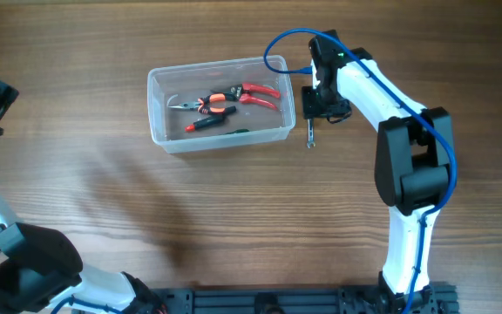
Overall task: Pack container
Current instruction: 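Grasp the socket wrench with the right gripper and lift it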
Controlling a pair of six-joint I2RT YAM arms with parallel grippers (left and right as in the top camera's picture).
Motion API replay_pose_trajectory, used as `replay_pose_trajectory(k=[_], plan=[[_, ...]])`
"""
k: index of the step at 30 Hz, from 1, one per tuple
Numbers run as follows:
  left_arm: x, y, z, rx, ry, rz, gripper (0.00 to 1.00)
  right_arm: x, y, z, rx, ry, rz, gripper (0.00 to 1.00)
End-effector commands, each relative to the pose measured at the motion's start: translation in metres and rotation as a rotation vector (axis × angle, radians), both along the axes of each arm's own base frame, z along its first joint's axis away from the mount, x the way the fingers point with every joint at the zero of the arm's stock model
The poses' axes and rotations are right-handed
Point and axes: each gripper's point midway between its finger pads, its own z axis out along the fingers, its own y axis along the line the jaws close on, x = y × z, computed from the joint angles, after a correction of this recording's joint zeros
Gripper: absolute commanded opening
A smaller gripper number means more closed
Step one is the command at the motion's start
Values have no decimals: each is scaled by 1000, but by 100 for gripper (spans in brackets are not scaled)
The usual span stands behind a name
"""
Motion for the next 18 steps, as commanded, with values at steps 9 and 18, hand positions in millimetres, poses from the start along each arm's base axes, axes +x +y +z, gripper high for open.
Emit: replay_pose_trajectory(k=[9,18], plan=[[0,0,-3,-12,-2,9,100,-8,-48,-12,-76,69,-133,42],[0,0,-3,-12,-2,9,100,-16,-41,-13,-25,105,-296,28]])
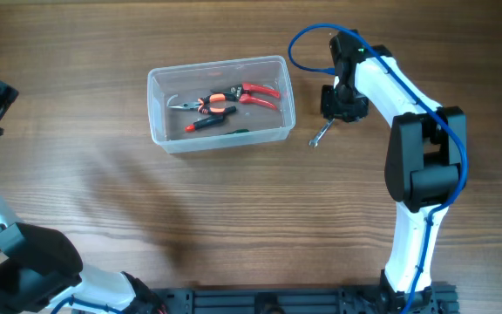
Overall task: Pack container
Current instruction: 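Grasp the socket wrench with the right gripper and lift it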
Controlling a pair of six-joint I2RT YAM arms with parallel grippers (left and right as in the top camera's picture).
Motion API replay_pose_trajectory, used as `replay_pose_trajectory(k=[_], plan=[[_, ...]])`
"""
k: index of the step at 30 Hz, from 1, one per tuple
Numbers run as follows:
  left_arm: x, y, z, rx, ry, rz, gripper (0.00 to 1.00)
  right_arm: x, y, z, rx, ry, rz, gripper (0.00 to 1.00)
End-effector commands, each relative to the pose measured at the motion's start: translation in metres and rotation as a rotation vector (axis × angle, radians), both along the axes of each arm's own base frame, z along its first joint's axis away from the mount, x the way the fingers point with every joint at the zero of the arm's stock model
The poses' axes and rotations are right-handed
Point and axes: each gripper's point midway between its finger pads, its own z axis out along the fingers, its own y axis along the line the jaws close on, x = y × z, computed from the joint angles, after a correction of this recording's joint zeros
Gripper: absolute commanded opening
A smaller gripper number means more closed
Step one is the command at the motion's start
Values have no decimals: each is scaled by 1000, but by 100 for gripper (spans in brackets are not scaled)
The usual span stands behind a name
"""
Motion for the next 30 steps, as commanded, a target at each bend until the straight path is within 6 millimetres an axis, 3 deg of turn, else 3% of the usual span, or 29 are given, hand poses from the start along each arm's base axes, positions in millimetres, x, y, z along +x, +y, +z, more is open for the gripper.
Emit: replay_pose_trajectory(k=[1,8,12,17,24,30], plan=[[0,0,-3,-12,-2,9,100,-7,2,-11,12,37,-96,25],[0,0,-3,-13,-1,9,100,0,-1,-11,5,8,-143,21],[0,0,-3,-12,-2,9,100,5,-6,-11,8,-8,-153,4],[0,0,-3,-12,-2,9,100,9,-17,-11,5,-17,-162,4],[0,0,-3,-12,-2,9,100,11,-22,-9,-4,-19,-48,5],[0,0,-3,-13,-1,9,100,20,-27,19,-34,-62,-33,4]])
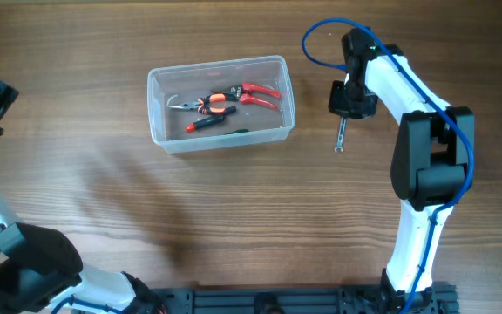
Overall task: Pack container
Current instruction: 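Grasp the socket wrench with the right gripper and lift it, then carry the wrench into the container and open the right gripper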
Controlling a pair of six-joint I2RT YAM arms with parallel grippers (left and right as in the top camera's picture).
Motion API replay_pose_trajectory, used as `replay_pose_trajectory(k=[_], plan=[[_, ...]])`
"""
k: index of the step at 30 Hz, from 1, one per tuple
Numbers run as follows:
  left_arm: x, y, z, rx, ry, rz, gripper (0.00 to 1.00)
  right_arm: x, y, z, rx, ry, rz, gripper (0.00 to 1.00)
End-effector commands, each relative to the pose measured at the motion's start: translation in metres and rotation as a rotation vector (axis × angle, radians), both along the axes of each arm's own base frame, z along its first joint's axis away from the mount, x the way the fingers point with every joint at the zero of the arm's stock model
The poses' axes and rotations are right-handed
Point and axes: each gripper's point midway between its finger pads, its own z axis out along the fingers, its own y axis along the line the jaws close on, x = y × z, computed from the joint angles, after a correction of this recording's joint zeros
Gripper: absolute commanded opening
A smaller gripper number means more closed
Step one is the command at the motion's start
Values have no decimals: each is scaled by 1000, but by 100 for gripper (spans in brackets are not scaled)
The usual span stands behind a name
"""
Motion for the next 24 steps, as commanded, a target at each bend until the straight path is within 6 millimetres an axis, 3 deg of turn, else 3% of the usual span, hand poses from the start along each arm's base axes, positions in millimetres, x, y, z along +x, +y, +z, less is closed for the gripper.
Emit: replay_pose_trajectory(k=[1,6,9,12,15,18,21,24], plan=[[0,0,-3,-12,-2,9,100,16,-5,28,-29,-64,27,4],[0,0,-3,-12,-2,9,100,33,-1,95,-22,-205,80,4],[0,0,-3,-12,-2,9,100,37,8,147,-19,-323,137,4],[0,0,-3,-12,-2,9,100,36,30,207,-11,-478,235,4],[0,0,-3,-12,-2,9,100,21,76,267,4,-645,486,4],[0,0,-3,-12,-2,9,100,-7,133,310,25,-774,753,4],[0,0,-3,-12,-2,9,100,-34,189,327,39,-859,1038,4],[0,0,-3,-12,-2,9,100,-53,232,323,44,-896,1290,4]])
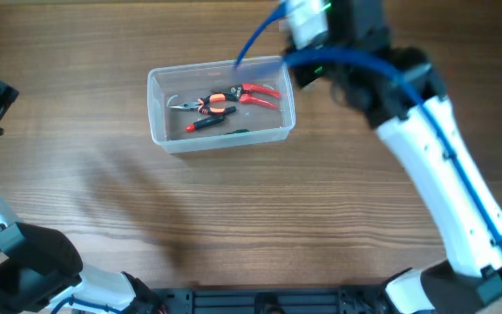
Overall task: Pack container
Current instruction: 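Carry the wrench into the container and open the right gripper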
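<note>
A clear plastic container (220,103) stands at the upper middle of the table. Inside lie red-handled pliers (255,94), orange-handled pliers (206,105) and a small black and red tool (207,124). My right arm (382,87) is raised high toward the camera and blurred. Its dark end hangs over the container's right edge, and the fingers are hidden under it. No small silver wrench shows on the table or in the container. My left gripper rests at the far left edge, and its jaws cannot be made out.
The wood table (234,209) spreads around the container. A blue cable (260,39) loops from the right arm over the container's back right corner. The left arm's base (24,270) fills the bottom left corner.
The right arm was low beside the container with a small silver wrench hanging from its gripper. Now it is high, its end over the container's right edge, and the wrench is out of sight.
The right gripper held a small silver wrench just right of the container. At the two following moments it was farther right with the wrench still hanging from it. Now the arm is raised over the container's right end. The left arm stayed still throughout.
</note>
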Controlling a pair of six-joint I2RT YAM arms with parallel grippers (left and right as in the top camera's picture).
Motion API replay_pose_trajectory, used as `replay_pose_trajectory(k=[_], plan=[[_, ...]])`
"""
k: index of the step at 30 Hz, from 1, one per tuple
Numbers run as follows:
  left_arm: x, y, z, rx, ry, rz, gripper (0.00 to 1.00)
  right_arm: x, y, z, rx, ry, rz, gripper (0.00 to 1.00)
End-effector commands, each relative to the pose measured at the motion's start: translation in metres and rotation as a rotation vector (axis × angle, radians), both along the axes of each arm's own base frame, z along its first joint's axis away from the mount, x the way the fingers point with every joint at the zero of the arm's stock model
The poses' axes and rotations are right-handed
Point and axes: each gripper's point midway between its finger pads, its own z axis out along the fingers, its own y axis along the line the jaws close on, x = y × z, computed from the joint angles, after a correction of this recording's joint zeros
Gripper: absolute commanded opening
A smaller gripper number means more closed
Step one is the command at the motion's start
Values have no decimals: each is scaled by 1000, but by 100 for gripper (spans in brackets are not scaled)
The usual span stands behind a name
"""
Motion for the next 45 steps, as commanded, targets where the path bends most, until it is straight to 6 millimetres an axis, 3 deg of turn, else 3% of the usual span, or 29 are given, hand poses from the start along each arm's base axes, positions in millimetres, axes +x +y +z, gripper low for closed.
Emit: replay_pose_trajectory(k=[1,4,6,11,14,18,22,26,27,28,30,33,36,38,41,43,45], plan=[[0,0,-3,-13,-1,9,100,-26,61,-15,-153,-116,415,4],[0,0,-3,-13,-1,9,100,-41,95,-39,-203,-152,674,4],[0,0,-3,-13,-1,9,100,-38,106,-70,-279,-175,812,4],[0,0,-3,-13,-1,9,100,-17,108,-145,-467,-174,997,4],[0,0,-3,-13,-1,9,100,-7,107,-182,-485,-119,1018,4],[0,0,-3,-13,-1,9,100,-10,102,-233,-500,14,1040,4],[0,0,-3,-13,-1,9,100,-6,94,-252,-555,55,1021,4],[0,0,-3,-13,-1,9,100,0,87,-255,-590,65,991,4],[0,0,-3,-13,-1,9,100,0,87,-254,-582,75,975,9],[0,0,-3,-13,-1,9,100,0,87,-255,-575,87,956,31],[0,0,-3,-13,-1,9,100,2,85,-254,-568,112,904,42],[0,0,-3,-13,-1,9,100,11,80,-239,-553,135,762,50],[0,0,-3,-13,-1,9,100,24,77,-197,-489,112,576,53],[0,0,-3,-13,-1,9,100,31,76,-153,-410,72,449,53],[0,0,-3,-13,-1,9,100,31,69,-68,-241,-7,263,60],[0,0,-3,-13,-1,9,100,22,54,-1,-114,-85,144,69],[0,0,-3,-13,-1,9,100,11,36,46,-26,-146,68,72]])
